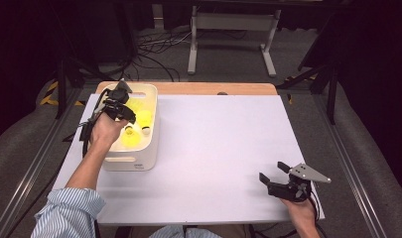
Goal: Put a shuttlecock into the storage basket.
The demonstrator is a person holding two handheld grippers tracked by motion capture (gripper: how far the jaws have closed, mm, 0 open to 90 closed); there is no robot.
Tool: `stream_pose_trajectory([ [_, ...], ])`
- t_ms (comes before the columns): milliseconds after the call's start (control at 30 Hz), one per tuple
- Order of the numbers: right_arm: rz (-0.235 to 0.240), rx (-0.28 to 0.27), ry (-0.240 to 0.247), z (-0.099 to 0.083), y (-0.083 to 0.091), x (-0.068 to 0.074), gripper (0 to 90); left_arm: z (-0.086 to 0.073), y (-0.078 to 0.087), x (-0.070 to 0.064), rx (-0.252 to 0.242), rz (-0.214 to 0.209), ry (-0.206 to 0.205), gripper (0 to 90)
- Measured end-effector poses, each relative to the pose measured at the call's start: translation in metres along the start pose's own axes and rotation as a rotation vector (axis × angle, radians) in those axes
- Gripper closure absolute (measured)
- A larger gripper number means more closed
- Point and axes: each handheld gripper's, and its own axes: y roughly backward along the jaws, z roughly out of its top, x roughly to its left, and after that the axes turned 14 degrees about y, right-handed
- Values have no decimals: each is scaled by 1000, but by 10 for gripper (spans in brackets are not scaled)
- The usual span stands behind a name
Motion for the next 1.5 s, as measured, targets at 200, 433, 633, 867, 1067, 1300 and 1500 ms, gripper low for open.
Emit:
stream_pose_trajectory([
  [200, 1, -1, -3, 0, 0, 0, 152, 2, -5, 4, 21, 12, 14, 638],
  [433, 1, -1, -7, 0, 0, 0, 152, 3, -11, 5, 41, 20, 22, 635],
  [633, 0, -2, -8, 0, 0, -1, 152, 3, -14, 5, 53, 30, 26, 552],
  [867, -1, -2, -9, 0, 1, -1, 152, 0, -9, 5, 38, 33, 16, 463],
  [1067, -2, -3, -8, 0, 1, 0, 152, -2, -3, 4, 17, 23, 7, 412],
  [1300, -2, -4, -6, 0, 1, 0, 152, -6, 4, -1, -16, 21, -14, 385],
  [1500, -2, -3, -6, 0, 1, 0, 152, -8, 8, -3, -24, 14, -21, 367],
])
